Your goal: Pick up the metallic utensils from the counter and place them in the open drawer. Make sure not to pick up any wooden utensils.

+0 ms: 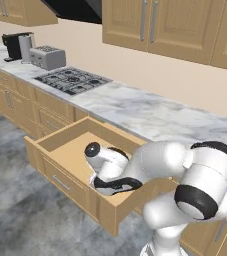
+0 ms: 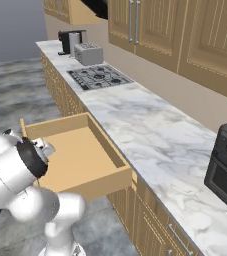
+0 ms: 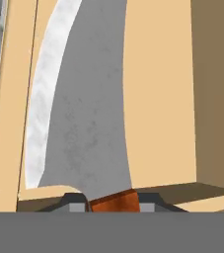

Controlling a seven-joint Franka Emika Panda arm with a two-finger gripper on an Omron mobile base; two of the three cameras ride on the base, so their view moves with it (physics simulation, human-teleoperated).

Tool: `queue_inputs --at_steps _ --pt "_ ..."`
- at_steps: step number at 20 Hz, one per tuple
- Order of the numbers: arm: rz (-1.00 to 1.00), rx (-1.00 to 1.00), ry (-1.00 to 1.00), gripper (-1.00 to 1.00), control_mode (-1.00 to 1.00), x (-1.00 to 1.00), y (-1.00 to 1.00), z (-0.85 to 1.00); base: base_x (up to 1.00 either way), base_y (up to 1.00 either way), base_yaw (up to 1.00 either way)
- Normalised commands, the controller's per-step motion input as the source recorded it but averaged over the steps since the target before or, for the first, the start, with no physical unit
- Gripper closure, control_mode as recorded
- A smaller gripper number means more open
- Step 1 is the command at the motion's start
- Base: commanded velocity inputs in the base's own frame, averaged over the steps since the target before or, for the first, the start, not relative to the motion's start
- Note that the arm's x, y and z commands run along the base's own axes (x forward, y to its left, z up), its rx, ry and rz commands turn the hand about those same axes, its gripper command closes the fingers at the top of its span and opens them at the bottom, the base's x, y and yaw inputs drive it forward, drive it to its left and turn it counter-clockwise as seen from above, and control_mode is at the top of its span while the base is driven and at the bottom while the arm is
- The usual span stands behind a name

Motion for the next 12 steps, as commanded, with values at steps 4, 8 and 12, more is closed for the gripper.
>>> queue_inputs --at_steps 4,8,12 --pt "-0.1 0.1 0.04 1.0 -1.0 0.0 -0.59 1.0 0.0 0.0 0.0" --pt "-0.03 0.12 0.1 1.0 -1.0 -0.09 -0.19 0.63 0.0 0.0 0.0" --pt "0.09 0.0 0.02 1.0 -1.0 -0.15 0.0 -0.01 0.0 0.0 0.0"
